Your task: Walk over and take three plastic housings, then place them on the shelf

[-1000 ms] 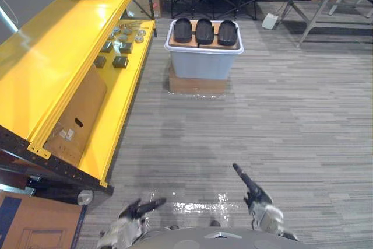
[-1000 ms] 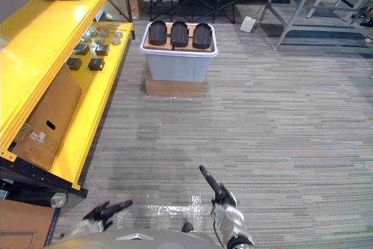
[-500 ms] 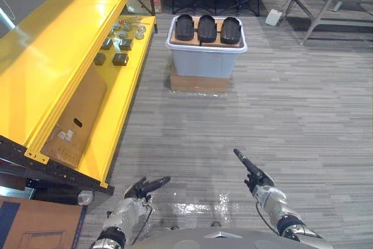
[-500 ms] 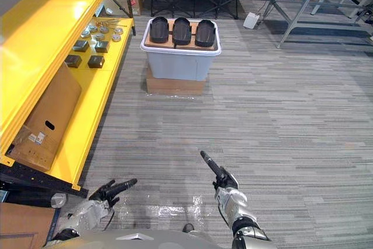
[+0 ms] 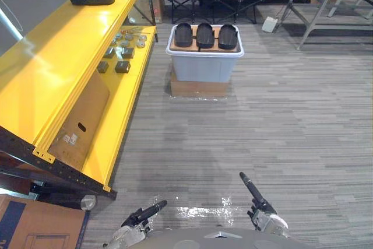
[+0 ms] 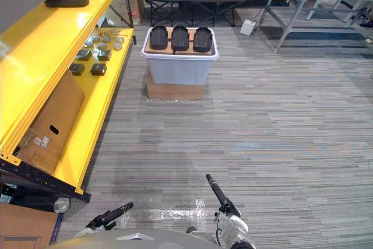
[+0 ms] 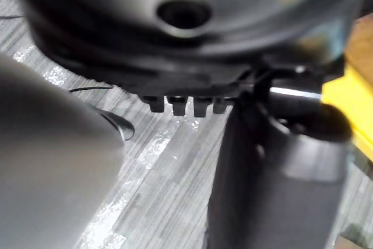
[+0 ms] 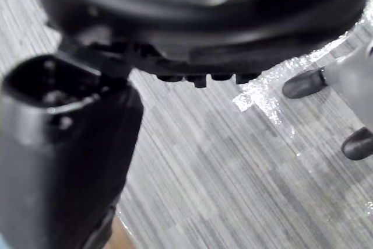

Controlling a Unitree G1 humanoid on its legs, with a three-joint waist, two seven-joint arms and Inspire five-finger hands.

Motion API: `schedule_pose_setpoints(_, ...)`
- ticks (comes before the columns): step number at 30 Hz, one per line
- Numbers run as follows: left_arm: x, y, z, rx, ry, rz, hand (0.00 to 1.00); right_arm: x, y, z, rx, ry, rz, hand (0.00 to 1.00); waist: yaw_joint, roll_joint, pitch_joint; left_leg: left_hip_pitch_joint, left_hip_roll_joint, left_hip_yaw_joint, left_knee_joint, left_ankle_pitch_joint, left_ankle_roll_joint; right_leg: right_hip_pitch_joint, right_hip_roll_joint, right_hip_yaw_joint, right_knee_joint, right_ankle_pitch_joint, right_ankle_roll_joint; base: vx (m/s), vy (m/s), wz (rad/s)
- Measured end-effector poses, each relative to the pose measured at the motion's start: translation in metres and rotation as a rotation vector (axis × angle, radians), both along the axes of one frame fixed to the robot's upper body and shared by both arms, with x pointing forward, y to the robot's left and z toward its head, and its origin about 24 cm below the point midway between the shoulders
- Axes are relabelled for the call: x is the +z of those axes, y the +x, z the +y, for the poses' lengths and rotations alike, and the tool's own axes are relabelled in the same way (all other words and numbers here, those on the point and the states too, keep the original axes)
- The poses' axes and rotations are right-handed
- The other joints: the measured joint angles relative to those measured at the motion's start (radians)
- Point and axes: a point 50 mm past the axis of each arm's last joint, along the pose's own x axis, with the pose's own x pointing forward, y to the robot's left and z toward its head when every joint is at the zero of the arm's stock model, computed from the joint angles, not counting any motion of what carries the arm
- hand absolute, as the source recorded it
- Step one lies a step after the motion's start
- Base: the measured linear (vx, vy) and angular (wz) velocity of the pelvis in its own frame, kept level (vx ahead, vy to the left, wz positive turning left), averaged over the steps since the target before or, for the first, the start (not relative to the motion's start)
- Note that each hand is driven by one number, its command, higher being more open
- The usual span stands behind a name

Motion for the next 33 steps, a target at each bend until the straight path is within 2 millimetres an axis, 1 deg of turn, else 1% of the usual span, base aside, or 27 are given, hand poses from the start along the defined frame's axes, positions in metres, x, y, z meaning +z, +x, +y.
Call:
schedule_pose_setpoints(4, 0.000, -0.001, -0.001, -0.008, -0.003, -0.014, 1.00, -0.003, -0.012, -0.001, 0.062, -0.034, 0.049, 1.00, 0.000, -0.007, -0.012, 0.003, -0.006, 0.010, -0.038, 0.016, 0.023, -0.027, -0.002, 0.010, 0.009, -0.006, -0.002, -0.10, 0.009, -0.08)
schedule_pose_setpoints(5, 0.000, -0.001, -0.002, -0.012, -0.001, -0.016, 1.00, -0.003, -0.012, -0.001, 0.067, -0.039, 0.052, 1.00, 0.000, -0.008, -0.011, 0.002, -0.008, 0.011, -0.035, 0.010, 0.031, -0.049, -0.009, 0.010, 0.048, -0.028, -0.002, -0.03, 0.039, -0.02)
schedule_pose_setpoints(6, 0.000, -0.001, -0.001, -0.020, 0.002, -0.014, 1.00, -0.003, -0.013, -0.001, 0.065, -0.039, 0.055, 1.00, -0.002, -0.016, -0.006, -0.001, -0.014, 0.009, -0.025, 0.003, 0.040, -0.082, -0.029, 0.002, 0.127, -0.063, 0.019, -0.01, 0.031, 0.05)
schedule_pose_setpoints(7, 0.000, 0.000, -0.001, -0.031, 0.004, -0.015, 1.00, -0.004, -0.015, 0.000, 0.063, -0.038, 0.058, 1.00, 0.000, -0.022, -0.004, 0.001, -0.018, 0.008, -0.023, 0.001, 0.044, -0.099, -0.042, -0.005, 0.173, -0.083, 0.029, 0.00, 0.055, 0.05)
schedule_pose_setpoints(8, 0.000, 0.003, -0.004, -0.045, 0.009, -0.018, 1.00, -0.004, -0.015, -0.001, 0.060, -0.039, 0.056, 1.00, 0.003, -0.023, 0.001, 0.004, -0.020, 0.008, -0.024, -0.006, 0.060, -0.161, -0.067, -0.023, 0.321, -0.093, 0.034, 0.01, 0.061, -0.03)
schedule_pose_setpoints(9, 0.001, 0.008, -0.005, -0.050, 0.022, -0.023, 1.00, -0.003, -0.011, 0.000, 0.062, -0.038, 0.041, 1.00, 0.002, -0.015, 0.022, 0.020, -0.013, 0.005, -0.017, -0.007, 0.079, -0.244, -0.090, -0.042, 0.494, -0.106, 0.035, 0.02, 0.079, -0.01)
schedule_pose_setpoints(10, 0.002, 0.010, -0.004, -0.050, 0.029, -0.022, 1.00, -0.003, -0.011, 0.003, 0.065, -0.031, 0.036, 1.00, -0.004, -0.014, 0.035, 0.029, -0.008, 0.003, -0.007, -0.010, 0.088, -0.262, -0.091, -0.042, 0.527, -0.118, 0.016, 0.02, 0.091, 0.04)
schedule_pose_setpoints(11, 0.002, 0.014, -0.002, -0.048, 0.039, -0.022, 1.00, -0.003, -0.009, 0.003, 0.055, -0.027, 0.020, 1.00, -0.008, -0.010, 0.052, 0.039, 0.002, 0.002, 0.020, -0.031, 0.088, -0.280, -0.086, -0.037, 0.504, -0.121, 0.010, 0.02, 0.078, 0.12)
schedule_pose_setpoints(12, 0.002, 0.014, 0.000, -0.047, 0.043, -0.020, 1.00, -0.003, -0.010, 0.004, 0.060, -0.029, 0.017, 1.00, -0.009, -0.012, 0.057, 0.036, 0.004, 0.001, 0.031, -0.042, 0.087, -0.286, -0.084, -0.036, 0.464, -0.115, 0.017, 0.08, 0.069, 0.19)
schedule_pose_setpoints(14, 0.003, 0.018, 0.003, -0.049, 0.051, -0.025, 1.00, -0.005, -0.015, 0.011, 0.042, -0.016, 0.017, 1.00, -0.009, -0.046, 0.056, 0.042, 0.011, -0.023, 0.048, -0.072, 0.066, -0.299, -0.071, -0.033, 0.255, -0.075, 0.052, 0.19, 0.009, 0.26)
schedule_pose_setpoints(16, 0.004, 0.022, 0.003, -0.050, 0.040, -0.024, 1.00, -0.005, -0.020, 0.010, 0.026, -0.015, 0.022, 1.00, -0.009, -0.052, 0.058, 0.045, 0.015, -0.040, 0.066, -0.101, 0.039, -0.316, -0.072, -0.033, 0.161, -0.043, 0.055, 0.29, -0.040, 0.20)
schedule_pose_setpoints(18, 0.003, 0.021, 0.003, -0.040, 0.036, -0.011, 1.00, -0.005, -0.021, 0.009, 0.001, -0.012, 0.020, 1.00, -0.009, -0.055, 0.058, 0.069, 0.014, -0.050, 0.079, -0.140, 0.020, -0.316, -0.078, -0.033, 0.149, -0.032, 0.041, 0.38, -0.098, 0.18)
schedule_pose_setpoints(19, 0.003, 0.020, 0.004, -0.026, 0.035, -0.003, 1.00, -0.006, -0.023, 0.009, -0.022, -0.008, 0.025, 1.00, -0.001, -0.059, 0.056, 0.095, 0.017, -0.057, 0.083, -0.175, -0.001, -0.313, -0.083, -0.031, 0.169, -0.029, 0.027, 0.53, -0.179, 0.23)
schedule_pose_setpoints(20, 0.002, 0.018, 0.001, 0.007, 0.038, 0.009, 1.00, -0.006, -0.024, 0.007, -0.047, -0.002, 0.027, 1.00, -0.003, -0.044, 0.055, 0.112, 0.047, -0.063, 0.097, -0.210, -0.032, -0.315, -0.067, -0.036, 0.214, 0.006, -0.014, 0.49, -0.172, 0.23)
schedule_pose_setpoints(21, 0.002, 0.016, 0.000, 0.022, 0.038, 0.019, 1.00, -0.006, -0.025, 0.005, -0.057, -0.002, 0.028, 1.00, -0.007, -0.032, 0.047, 0.121, 0.071, -0.066, 0.101, -0.219, -0.048, -0.314, -0.050, -0.042, 0.234, 0.010, -0.021, 0.67, -0.216, 0.30)
schedule_pose_setpoints(22, 0.000, 0.004, 0.003, 0.061, 0.044, 0.046, 1.00, -0.007, -0.030, 0.007, -0.063, 0.009, 0.047, 1.00, -0.008, -0.041, 0.019, 0.117, 0.102, -0.068, 0.151, -0.227, -0.061, -0.298, -0.032, -0.065, 0.247, 0.051, -0.056, 0.62, -0.243, 0.18)
schedule_pose_setpoints(23, 0.000, 0.003, 0.006, 0.096, 0.043, 0.045, 1.00, -0.008, -0.030, 0.010, -0.070, 0.018, 0.052, 1.00, -0.004, -0.031, 0.018, 0.081, 0.134, -0.071, 0.265, -0.227, -0.072, -0.286, -0.013, -0.078, 0.277, 0.026, -0.092, 0.62, -0.262, 0.18)
schedule_pose_setpoints(24, 0.000, 0.004, 0.006, 0.109, 0.040, 0.041, 1.00, -0.008, -0.031, 0.010, -0.073, 0.018, 0.052, 1.00, -0.004, -0.041, 0.011, 0.053, 0.140, -0.072, 0.335, -0.214, -0.088, -0.268, -0.008, -0.085, 0.275, 0.003, -0.091, 0.59, -0.311, 0.11)
schedule_pose_setpoints(25, 0.000, 0.006, 0.004, 0.155, 0.018, 0.029, 1.00, -0.008, -0.031, 0.007, -0.072, 0.016, 0.046, 1.00, -0.003, -0.021, 0.011, -0.025, 0.172, -0.066, 0.525, -0.177, -0.101, -0.225, 0.016, -0.092, 0.248, -0.019, -0.099, 0.56, -0.270, 0.13)
schedule_pose_setpoints(26, 0.000, 0.006, 0.001, 0.178, 0.003, 0.021, 1.00, -0.006, -0.026, 0.005, -0.042, 0.000, 0.035, 1.00, 0.003, 0.003, 0.031, -0.132, 0.215, -0.055, 0.779, -0.096, -0.101, -0.155, 0.051, -0.092, 0.192, -0.028, -0.110, 0.54, -0.246, -0.01)
schedule_pose_setpoints(27, 0.000, 0.006, 0.000, 0.198, -0.003, 0.015, 1.00, -0.005, -0.023, 0.000, -0.032, -0.015, 0.027, 1.00, 0.012, 0.021, 0.038, -0.207, 0.238, -0.061, 0.927, -0.111, -0.101, -0.106, 0.076, -0.086, 0.155, -0.036, -0.122, 0.39, -0.151, -0.13)
schedule_pose_setpoints(28, -0.001, 0.005, -0.003, 0.202, -0.012, 0.016, 1.00, -0.004, -0.022, -0.002, -0.032, -0.022, 0.026, 1.00, 0.019, 0.031, 0.045, -0.248, 0.239, -0.067, 0.988, -0.130, -0.098, -0.073, 0.087, -0.080, 0.136, -0.044, -0.134, 0.46, -0.110, -0.30)
schedule_pose_setpoints(29, -0.001, 0.006, -0.006, 0.221, -0.034, 0.007, 1.00, -0.004, -0.022, -0.005, -0.030, -0.036, 0.021, 1.00, 0.036, 0.034, 0.051, -0.321, 0.208, -0.074, 1.019, -0.165, -0.102, -0.017, 0.090, -0.061, 0.110, -0.057, -0.136, 0.45, -0.079, -0.45)
schedule_pose_setpoints(30, 0.000, 0.007, -0.006, 0.214, -0.034, -0.006, 1.00, -0.003, -0.018, -0.004, -0.030, -0.038, 0.013, 1.00, 0.058, 0.029, 0.054, -0.361, 0.179, -0.069, 0.970, -0.191, -0.101, 0.011, 0.082, -0.039, 0.104, -0.068, -0.136, 0.52, -0.038, -0.76)
schedule_pose_setpoints(31, 0.001, 0.010, -0.003, 0.207, -0.015, -0.033, 1.00, -0.002, -0.007, -0.002, -0.025, -0.037, -0.013, 1.00, 0.077, 0.017, 0.062, -0.401, 0.138, -0.054, 0.835, -0.203, -0.088, 0.043, 0.062, -0.004, 0.095, -0.083, -0.118, 0.32, 0.024, -0.75)
schedule_pose_setpoints(32, 0.002, 0.011, -0.002, 0.207, -0.010, -0.042, 1.00, 0.000, 0.000, -0.002, -0.028, -0.036, -0.032, 1.00, 0.083, 0.011, 0.065, -0.416, 0.120, -0.052, 0.740, -0.196, -0.084, 0.053, 0.052, 0.013, 0.093, -0.094, -0.104, 0.46, 0.093, -0.92)
schedule_pose_setpoints(33, 0.003, 0.012, -0.002, 0.213, -0.002, -0.053, 1.00, 0.005, 0.016, 0.005, 0.002, -0.042, -0.077, 1.00, 0.089, 0.007, 0.070, -0.450, 0.102, -0.054, 0.501, -0.135, -0.073, 0.076, 0.037, 0.045, 0.092, -0.121, -0.080, 0.37, 0.114, -0.61)
